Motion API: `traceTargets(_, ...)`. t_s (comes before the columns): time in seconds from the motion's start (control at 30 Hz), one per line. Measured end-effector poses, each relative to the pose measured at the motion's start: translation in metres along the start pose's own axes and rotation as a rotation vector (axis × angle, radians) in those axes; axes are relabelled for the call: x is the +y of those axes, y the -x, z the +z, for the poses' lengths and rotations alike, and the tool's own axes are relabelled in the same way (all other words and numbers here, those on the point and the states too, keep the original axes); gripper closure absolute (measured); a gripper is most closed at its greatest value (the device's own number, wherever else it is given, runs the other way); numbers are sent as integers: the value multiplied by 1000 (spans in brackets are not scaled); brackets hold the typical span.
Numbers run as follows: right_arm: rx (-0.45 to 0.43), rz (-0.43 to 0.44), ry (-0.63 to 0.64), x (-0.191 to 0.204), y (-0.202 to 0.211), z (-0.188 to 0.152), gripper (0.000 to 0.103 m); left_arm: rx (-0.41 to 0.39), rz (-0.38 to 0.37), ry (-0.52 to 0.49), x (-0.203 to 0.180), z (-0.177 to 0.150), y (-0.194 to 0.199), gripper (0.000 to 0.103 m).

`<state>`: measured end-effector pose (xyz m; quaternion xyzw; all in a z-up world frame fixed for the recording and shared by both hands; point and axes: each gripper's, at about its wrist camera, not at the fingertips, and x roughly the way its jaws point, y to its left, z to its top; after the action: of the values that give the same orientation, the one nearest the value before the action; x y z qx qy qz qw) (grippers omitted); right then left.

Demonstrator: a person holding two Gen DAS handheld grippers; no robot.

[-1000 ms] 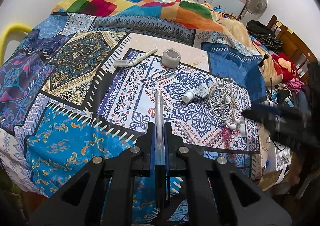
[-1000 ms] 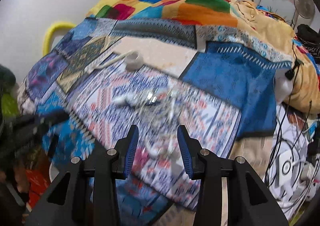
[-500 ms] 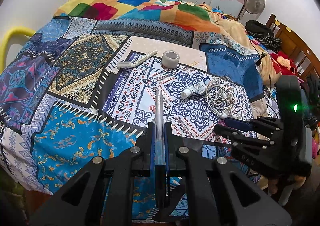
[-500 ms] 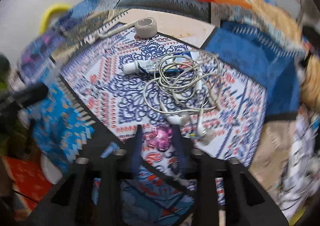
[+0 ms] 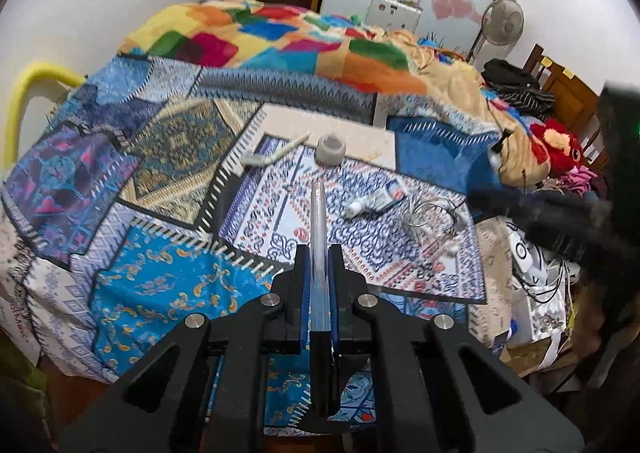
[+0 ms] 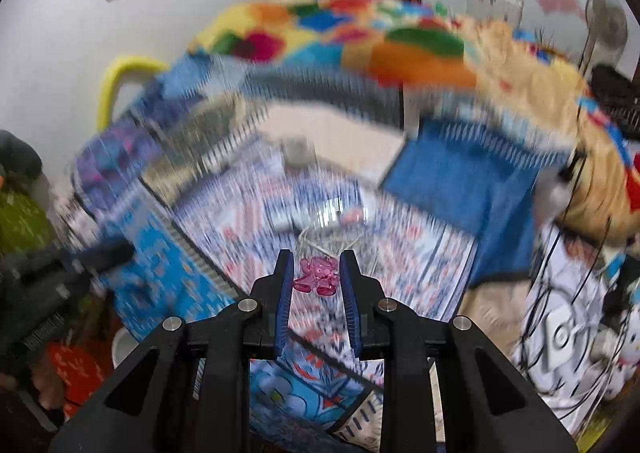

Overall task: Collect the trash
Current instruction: 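Carry the pen and pink clip with both tools over the white bin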

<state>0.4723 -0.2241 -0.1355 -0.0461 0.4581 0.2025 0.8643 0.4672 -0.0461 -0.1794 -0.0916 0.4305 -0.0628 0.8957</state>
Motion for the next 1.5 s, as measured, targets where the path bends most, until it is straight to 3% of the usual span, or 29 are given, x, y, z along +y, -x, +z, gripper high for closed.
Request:
traceTargets(0.23, -96, 17, 11, 13, 41, 30, 83, -60, 8, -6, -3, 4, 41, 96)
traceTargets(0.8, -107, 31, 69, 60, 66, 25, 83, -97, 52, 41, 27, -23, 104, 96)
traceTargets(1.23, -142, 137, 165, 159, 107, 2, 83, -160, 128, 117, 84, -76, 198, 96)
traceTargets(1.5, -122, 207, 230, 224, 115, -27, 83, -150, 191, 177, 129, -122, 240, 96)
